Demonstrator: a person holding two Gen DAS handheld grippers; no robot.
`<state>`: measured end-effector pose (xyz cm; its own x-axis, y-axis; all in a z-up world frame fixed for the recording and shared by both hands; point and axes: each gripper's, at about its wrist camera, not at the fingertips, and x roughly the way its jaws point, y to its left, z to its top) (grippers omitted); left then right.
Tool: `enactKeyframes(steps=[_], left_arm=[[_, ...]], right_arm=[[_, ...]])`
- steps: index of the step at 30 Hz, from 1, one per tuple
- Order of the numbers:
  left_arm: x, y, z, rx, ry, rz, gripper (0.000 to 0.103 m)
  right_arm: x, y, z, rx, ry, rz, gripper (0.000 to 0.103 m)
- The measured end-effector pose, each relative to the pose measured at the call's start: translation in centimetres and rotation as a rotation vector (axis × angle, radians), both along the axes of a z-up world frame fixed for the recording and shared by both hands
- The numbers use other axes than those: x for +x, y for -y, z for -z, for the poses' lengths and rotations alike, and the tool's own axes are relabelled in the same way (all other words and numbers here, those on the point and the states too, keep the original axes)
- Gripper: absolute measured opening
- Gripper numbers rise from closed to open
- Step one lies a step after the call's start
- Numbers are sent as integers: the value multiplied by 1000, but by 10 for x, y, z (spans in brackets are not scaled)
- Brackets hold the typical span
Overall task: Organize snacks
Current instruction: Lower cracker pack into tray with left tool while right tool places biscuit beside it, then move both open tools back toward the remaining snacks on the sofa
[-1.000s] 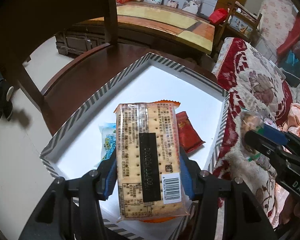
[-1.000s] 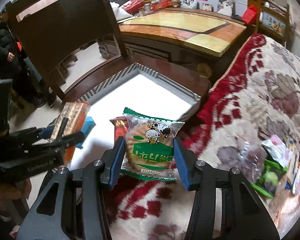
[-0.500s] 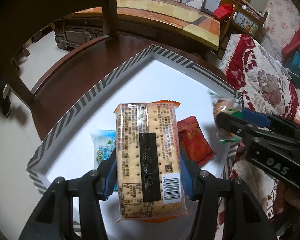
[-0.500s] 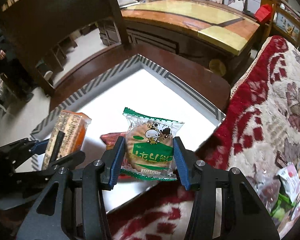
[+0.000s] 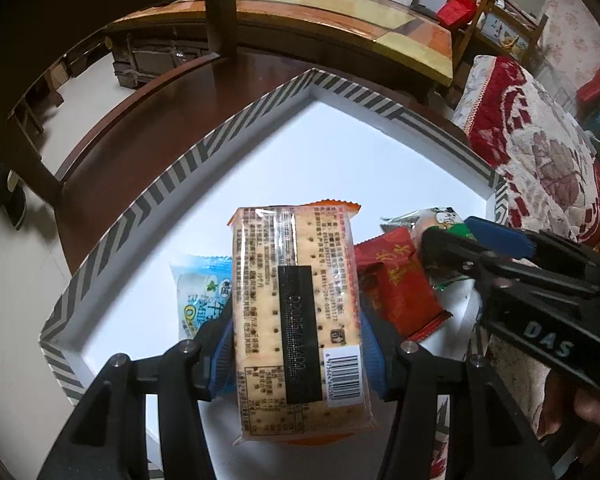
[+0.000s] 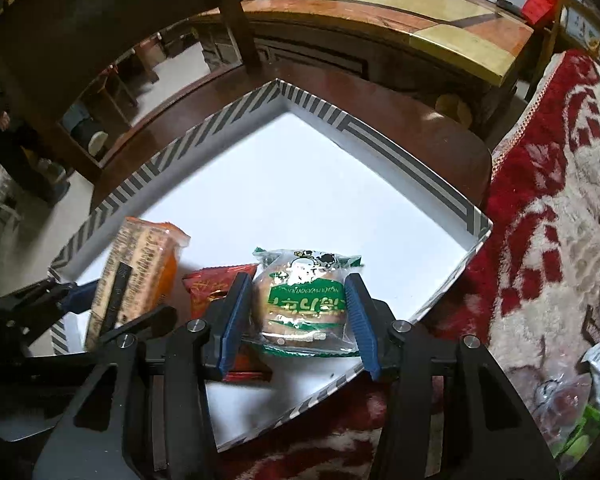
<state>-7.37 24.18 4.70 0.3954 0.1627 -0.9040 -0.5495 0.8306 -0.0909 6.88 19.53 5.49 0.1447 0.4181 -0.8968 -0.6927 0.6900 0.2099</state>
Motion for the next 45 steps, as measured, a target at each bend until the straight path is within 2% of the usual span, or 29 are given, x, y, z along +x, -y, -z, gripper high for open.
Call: enactKeyframes(steps=[5,9,23,35,38,45], left_arm=[[-4,0,-6,24,10,-17,70],[-11,1,-14,27,29,-21,75],[-20,30,-46,78,91,13,79],[-17,69,-60,81,121,85,81],[-14,81,-61,84,121,103,81],[-6,107,-60,85,120,156,81]], right_arm=[[-2,15,-8,43,-20,41,48],[-10,28,-23,83,-6,66,48],[-43,76,-51,125,52,151,48],[-58,125,-63,143,64,222,48],[-59,140,-64,147,65,246,56],[-62,172,-63,144,67,301,56]])
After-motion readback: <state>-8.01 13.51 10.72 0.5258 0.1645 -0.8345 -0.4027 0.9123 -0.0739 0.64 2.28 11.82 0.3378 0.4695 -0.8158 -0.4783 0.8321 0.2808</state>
